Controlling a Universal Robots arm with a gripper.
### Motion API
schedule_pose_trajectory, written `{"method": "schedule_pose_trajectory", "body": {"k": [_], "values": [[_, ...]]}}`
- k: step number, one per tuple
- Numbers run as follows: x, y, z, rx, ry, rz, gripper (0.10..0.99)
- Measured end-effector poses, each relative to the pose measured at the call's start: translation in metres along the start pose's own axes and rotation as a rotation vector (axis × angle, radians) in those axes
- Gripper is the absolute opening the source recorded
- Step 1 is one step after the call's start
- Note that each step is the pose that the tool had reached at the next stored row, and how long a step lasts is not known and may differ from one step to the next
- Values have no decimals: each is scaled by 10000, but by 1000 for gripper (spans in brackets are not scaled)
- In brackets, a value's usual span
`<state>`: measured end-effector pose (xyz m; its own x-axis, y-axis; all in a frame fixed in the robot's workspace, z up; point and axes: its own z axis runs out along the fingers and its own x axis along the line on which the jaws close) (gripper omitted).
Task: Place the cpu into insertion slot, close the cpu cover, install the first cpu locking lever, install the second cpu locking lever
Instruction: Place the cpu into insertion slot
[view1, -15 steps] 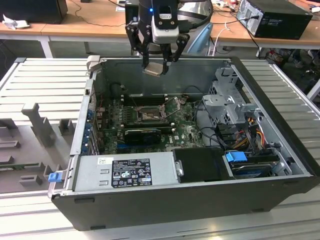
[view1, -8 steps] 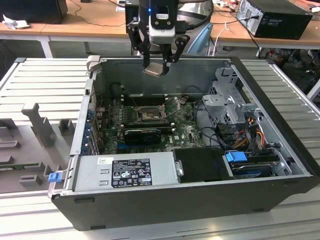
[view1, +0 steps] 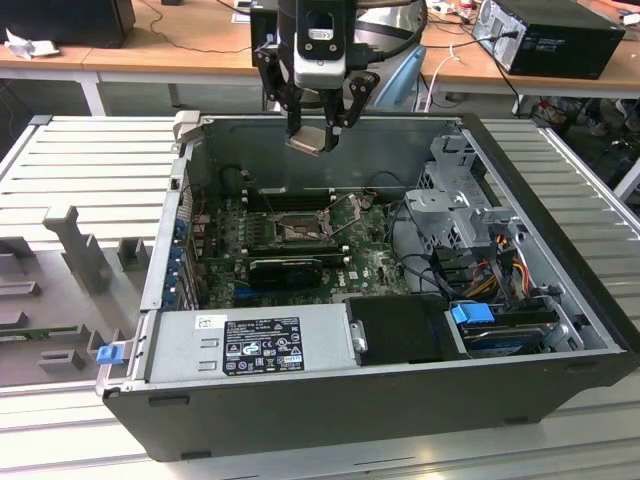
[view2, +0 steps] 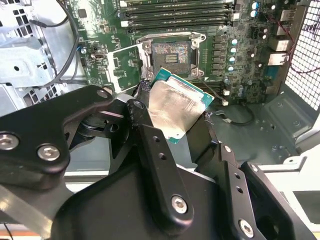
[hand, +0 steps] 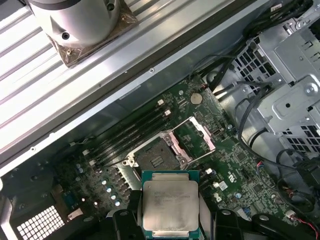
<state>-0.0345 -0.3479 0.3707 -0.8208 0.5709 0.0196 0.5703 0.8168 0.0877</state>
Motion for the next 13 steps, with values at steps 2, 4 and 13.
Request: {"method": "schedule_pose_trajectory", "body": {"k": [2,4,13], "values": [[0,0,1,-4,-9,97,541],[0,0,1,-5,-17,196,541],[0,0,3,-15,-59,666,541]]}}
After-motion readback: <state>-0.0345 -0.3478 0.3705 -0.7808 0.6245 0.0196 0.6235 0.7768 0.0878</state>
